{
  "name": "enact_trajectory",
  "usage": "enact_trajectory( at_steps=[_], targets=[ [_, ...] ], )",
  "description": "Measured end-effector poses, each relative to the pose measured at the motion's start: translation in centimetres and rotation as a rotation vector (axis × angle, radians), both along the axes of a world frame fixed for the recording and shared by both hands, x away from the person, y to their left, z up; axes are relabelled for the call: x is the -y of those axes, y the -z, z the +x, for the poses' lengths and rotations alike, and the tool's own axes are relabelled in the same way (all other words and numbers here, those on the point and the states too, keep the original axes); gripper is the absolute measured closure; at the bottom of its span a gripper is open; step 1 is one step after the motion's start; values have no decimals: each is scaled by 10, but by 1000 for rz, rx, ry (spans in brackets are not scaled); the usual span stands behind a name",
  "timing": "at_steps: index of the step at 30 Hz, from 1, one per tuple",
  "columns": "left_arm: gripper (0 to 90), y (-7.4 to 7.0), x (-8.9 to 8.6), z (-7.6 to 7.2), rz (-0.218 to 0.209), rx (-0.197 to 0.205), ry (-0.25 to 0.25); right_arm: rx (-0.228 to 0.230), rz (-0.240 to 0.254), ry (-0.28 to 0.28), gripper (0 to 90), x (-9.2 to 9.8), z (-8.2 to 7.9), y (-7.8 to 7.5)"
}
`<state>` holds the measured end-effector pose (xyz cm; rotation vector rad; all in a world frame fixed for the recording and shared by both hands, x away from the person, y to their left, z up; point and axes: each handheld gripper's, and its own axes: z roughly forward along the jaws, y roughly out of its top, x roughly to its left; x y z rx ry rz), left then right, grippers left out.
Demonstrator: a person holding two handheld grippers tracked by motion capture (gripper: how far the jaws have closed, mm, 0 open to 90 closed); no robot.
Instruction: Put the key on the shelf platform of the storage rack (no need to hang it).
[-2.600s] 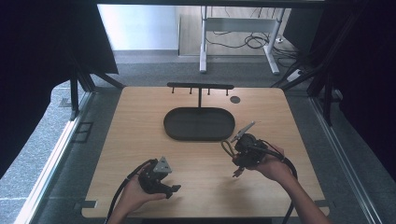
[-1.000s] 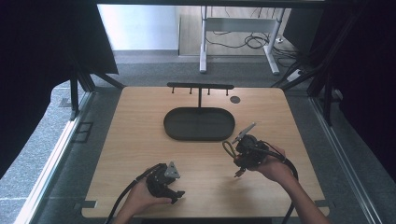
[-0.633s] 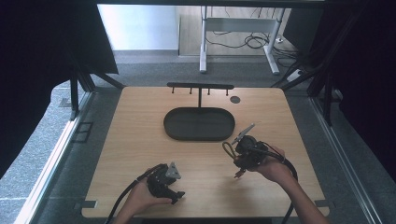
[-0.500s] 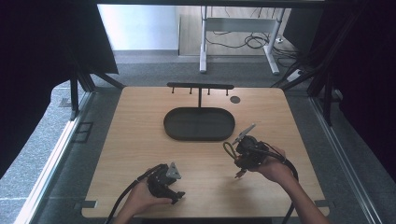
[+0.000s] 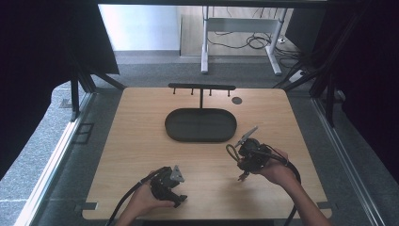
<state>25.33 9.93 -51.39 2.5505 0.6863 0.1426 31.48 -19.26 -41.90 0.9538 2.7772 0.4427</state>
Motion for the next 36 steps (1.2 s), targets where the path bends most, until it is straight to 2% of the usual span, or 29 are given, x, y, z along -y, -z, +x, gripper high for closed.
enact_trajectory(
  at_steps=[22, 36],
  targets=[
    [245, 1, 0, 0, -2, -7, -8, 8, -9, 29, 670, 3, 14, -2],
    [245, 0, -1, 0, -7, -3, -14, 3, -22, 26, 670, -8, 24, -4]
  ],
)
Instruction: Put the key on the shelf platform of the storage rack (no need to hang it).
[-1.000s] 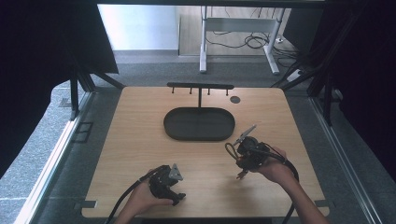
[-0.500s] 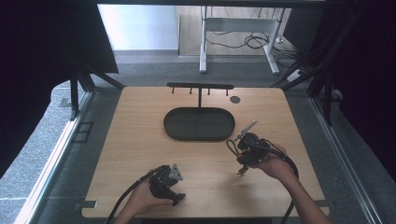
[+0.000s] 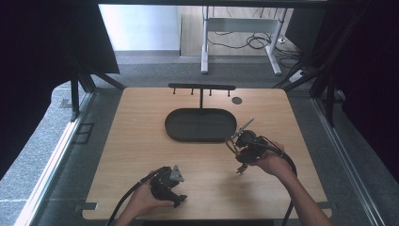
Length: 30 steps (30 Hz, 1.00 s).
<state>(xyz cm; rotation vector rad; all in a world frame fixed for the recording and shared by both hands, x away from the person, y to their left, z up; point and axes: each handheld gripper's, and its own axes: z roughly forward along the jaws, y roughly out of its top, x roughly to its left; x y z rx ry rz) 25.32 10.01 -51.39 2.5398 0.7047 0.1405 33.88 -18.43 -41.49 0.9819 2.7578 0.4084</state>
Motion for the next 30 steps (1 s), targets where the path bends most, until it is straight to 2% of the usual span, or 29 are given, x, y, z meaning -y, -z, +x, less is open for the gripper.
enact_trajectory(
  at_steps=[9, 15, 30],
  targets=[
    [245, -1, -1, 1, 8, 1, 6, 13, 3, -13, 670, -9, 6, -8],
    [246, -2, -2, 1, -4, 8, -1, 13, 1, -30, 670, -18, 10, -11],
    [247, -3, -4, 1, -10, 12, -4, 8, -7, -33, 670, -28, 23, -10]
  ],
)
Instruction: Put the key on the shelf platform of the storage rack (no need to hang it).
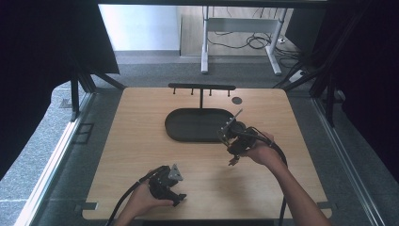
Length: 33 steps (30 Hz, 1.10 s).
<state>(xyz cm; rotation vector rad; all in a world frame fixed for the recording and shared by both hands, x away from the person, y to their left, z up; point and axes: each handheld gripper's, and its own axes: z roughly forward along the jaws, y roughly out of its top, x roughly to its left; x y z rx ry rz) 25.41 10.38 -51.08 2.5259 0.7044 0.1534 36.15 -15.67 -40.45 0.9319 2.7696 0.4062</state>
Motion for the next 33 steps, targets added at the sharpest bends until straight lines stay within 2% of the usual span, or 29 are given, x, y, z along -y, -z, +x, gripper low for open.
enact_trajectory(
  at_steps=[11, 15, 23, 33],
  targets=[
    [249, -3, -4, 0, -16, 11, -8, -13, -3, 7, 670, -8, 20, 0],
    [249, -5, -6, 1, -18, 14, -9, -14, 8, 2, 670, -14, 29, -1],
    [249, -6, -8, 1, -23, 14, -14, -22, -2, -12, 670, -31, 47, -5],
    [250, -7, -10, 1, -30, 16, -18, -29, -2, -16, 670, -45, 60, -9]
  ],
)
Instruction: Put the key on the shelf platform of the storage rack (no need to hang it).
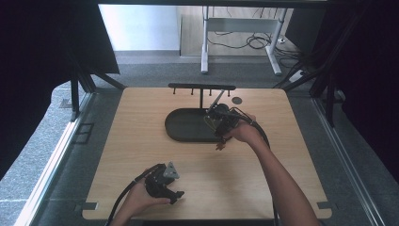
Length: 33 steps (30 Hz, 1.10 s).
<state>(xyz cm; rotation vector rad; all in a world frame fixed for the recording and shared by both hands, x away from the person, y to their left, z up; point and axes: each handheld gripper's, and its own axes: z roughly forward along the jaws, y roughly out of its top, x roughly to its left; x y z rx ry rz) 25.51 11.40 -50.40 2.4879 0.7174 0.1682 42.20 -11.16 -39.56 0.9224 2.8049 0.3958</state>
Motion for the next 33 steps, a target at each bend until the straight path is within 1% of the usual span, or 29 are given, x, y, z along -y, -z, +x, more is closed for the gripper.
enact_trajectory(
  at_steps=[3, 10, 15, 16, 20, 22, 23, 25, 26, 29, 31, 32, 33],
  targets=[
    [250, -1, -1, 0, 2, 0, -1, 3, 4, -1, 670, -3, 6, -1],
    [250, 0, -1, 0, -2, 1, -3, 7, 5, -8, 670, -9, 13, -2],
    [250, 0, -1, 0, -5, 0, -4, 22, 9, 1, 670, -10, 18, -3],
    [250, -1, -2, 0, -5, 0, -5, 27, 18, 4, 670, -10, 21, -4],
    [250, -1, -2, 1, -6, -1, -6, 25, 13, 7, 670, -11, 25, -3],
    [250, -1, -3, 1, -6, -2, -6, 21, 17, 10, 670, -11, 28, -3],
    [250, -1, -3, 1, -9, 0, -7, 26, 22, 14, 670, -12, 32, -4],
    [250, -1, -4, 1, -9, 0, -7, 28, 17, 16, 670, -12, 33, -4],
    [250, -1, -4, 1, -10, -1, -7, 29, 15, 14, 670, -14, 37, -4],
    [250, 0, -5, 2, -13, -2, -10, 31, 19, 18, 670, -16, 41, -3],
    [250, -1, -5, 2, -14, -3, -10, 26, 15, 16, 669, -18, 46, -2],
    [250, 0, -5, 2, -15, -4, -10, 29, 21, 16, 670, -19, 47, -1],
    [250, 0, -5, 2, -16, -4, -9, 28, 13, 11, 669, -22, 52, 1]
  ],
)
